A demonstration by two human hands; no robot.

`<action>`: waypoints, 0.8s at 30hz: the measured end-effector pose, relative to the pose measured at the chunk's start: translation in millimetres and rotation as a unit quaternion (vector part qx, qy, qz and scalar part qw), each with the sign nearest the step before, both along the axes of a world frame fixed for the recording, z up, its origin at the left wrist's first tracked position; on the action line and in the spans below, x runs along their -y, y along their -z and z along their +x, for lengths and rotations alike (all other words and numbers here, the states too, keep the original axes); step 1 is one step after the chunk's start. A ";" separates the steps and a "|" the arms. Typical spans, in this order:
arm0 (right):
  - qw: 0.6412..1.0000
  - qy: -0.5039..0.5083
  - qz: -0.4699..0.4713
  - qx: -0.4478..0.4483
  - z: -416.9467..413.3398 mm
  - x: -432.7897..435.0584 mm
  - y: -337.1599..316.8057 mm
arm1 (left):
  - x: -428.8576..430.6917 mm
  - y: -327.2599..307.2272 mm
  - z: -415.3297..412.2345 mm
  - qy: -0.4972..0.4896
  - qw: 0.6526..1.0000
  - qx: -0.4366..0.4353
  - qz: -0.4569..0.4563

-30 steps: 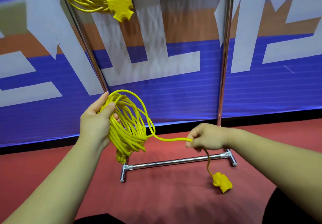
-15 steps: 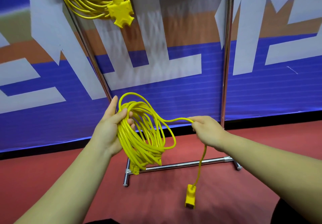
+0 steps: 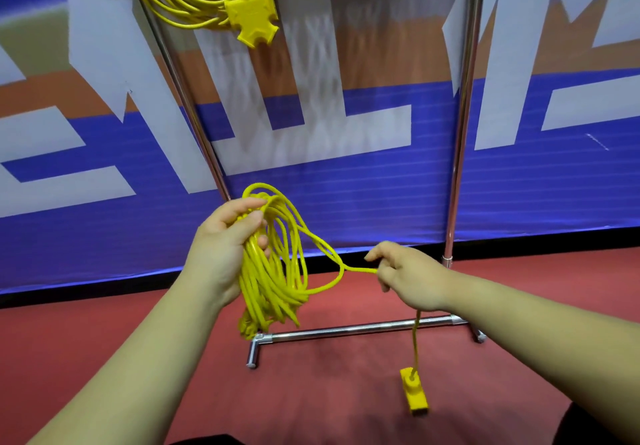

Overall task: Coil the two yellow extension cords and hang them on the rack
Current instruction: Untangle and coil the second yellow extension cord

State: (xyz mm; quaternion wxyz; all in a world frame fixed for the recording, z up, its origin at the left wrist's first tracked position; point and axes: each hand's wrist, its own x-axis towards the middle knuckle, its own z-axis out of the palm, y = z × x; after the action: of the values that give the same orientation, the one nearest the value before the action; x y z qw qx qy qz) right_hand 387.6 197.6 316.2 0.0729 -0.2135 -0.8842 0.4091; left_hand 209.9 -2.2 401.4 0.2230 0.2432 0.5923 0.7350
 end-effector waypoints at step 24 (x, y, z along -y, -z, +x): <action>0.942 -0.114 -0.295 -0.110 28.9 -20.4 -67.7 | -43.2 8.5 48.0 0.153 0.945 -0.218 -0.189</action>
State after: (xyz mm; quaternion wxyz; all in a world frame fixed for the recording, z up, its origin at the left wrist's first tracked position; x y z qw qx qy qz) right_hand 416.4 218.0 383.9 0.0562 -0.0771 -0.7291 0.6777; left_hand 258.0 41.0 392.9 0.2406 0.4383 0.7104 0.4954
